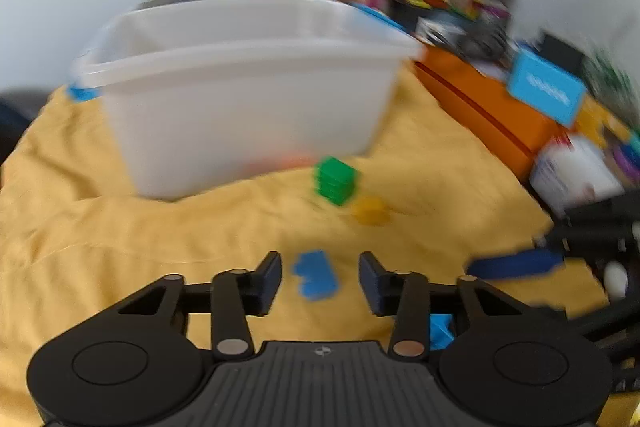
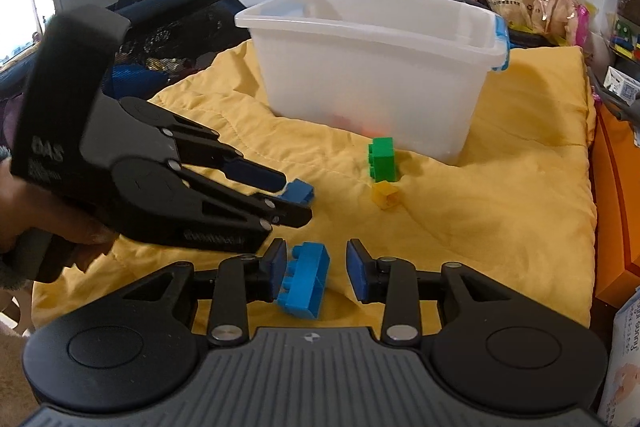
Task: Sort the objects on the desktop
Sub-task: 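Carry both blue bricks over the clear bin and open both grippers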
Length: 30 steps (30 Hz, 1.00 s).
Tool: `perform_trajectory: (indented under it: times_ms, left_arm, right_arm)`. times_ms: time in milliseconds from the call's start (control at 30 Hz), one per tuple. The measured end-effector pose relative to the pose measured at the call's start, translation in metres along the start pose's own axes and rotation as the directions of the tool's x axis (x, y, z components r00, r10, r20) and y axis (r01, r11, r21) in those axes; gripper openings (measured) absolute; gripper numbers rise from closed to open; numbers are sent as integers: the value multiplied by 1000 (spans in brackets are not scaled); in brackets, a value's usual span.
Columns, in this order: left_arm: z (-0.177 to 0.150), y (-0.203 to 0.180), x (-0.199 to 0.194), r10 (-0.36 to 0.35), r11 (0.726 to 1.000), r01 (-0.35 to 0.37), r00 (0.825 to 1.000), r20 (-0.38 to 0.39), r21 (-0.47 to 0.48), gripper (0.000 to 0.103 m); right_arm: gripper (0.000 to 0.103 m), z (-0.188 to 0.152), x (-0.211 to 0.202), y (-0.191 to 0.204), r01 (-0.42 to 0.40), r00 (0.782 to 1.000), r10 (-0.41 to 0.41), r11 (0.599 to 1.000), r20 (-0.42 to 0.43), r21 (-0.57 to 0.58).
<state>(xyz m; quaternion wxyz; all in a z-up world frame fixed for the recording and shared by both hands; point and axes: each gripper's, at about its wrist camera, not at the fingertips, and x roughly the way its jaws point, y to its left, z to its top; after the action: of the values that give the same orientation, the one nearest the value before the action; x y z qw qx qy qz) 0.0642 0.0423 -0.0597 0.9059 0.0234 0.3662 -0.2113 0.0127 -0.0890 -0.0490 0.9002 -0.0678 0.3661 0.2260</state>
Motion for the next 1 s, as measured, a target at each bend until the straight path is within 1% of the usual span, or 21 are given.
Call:
perform_trajectory:
  times_ms: [100, 200, 300, 400, 433, 467, 533, 567, 633, 700, 833, 933, 1000]
  left_arm:
    - [-1, 22, 9, 24, 995, -29, 998, -55, -96, 48]
    - [-2, 33, 21, -13, 984, -3, 996, -91, -177, 47]
    - [-4, 33, 32, -41, 979, 16, 992, -121, -202, 46]
    - [-5, 29, 36, -65, 977, 39, 991, -121, -209, 46]
    - [-5, 26, 38, -69, 978, 43, 990, -122, -205, 45]
    - [-5, 24, 40, -78, 978, 52, 989, -122, -201, 42]
    - [-5, 19, 42, -111, 978, 84, 985, -130, -192, 35]
    - [-4, 16, 44, -114, 980, 89, 984, -135, -180, 32]
    - [-2, 9, 46, -105, 986, 85, 985, -138, -146, 32]
    - [-1, 5, 48, -105, 987, 86, 985, -138, -138, 32]
    - [2, -5, 50, -70, 995, 58, 988, -139, -84, 32]
    - [0, -13, 48, -43, 999, 40, 990, -136, -25, 32]
    - [-2, -21, 47, -15, 999, 21, 991, -131, 46, 32]
  right_arm:
    - [37, -1, 2, 9, -11, 1000, 11, 1000, -8, -28]
    - [37, -4, 6, 22, 9, 1000, -11, 995, -20, -94]
    - [37, -6, 11, 35, 22, 999, -27, 985, -23, -170]
    - [35, -10, 20, 41, 14, 998, -26, 978, -58, -208]
    - [35, -12, 25, 41, 23, 996, -40, 977, -76, -210]
    - [35, -14, 25, 40, 42, 996, -56, 976, -63, -213]
    - [36, -14, 26, 36, 78, 993, -94, 976, -69, -203]
    - [37, -14, 26, 33, 91, 991, -107, 977, -74, -192]
    - [37, -15, 29, 26, 113, 988, -128, 981, -91, -159]
    - [35, -18, 30, 20, 122, 985, -136, 984, -103, -131]
    - [35, -22, 32, 14, 130, 983, -141, 986, -114, -104]
    - [35, -22, 32, 12, 128, 985, -136, 989, -107, -77]
    - [35, -21, 33, 10, 135, 985, -141, 988, -101, -70]
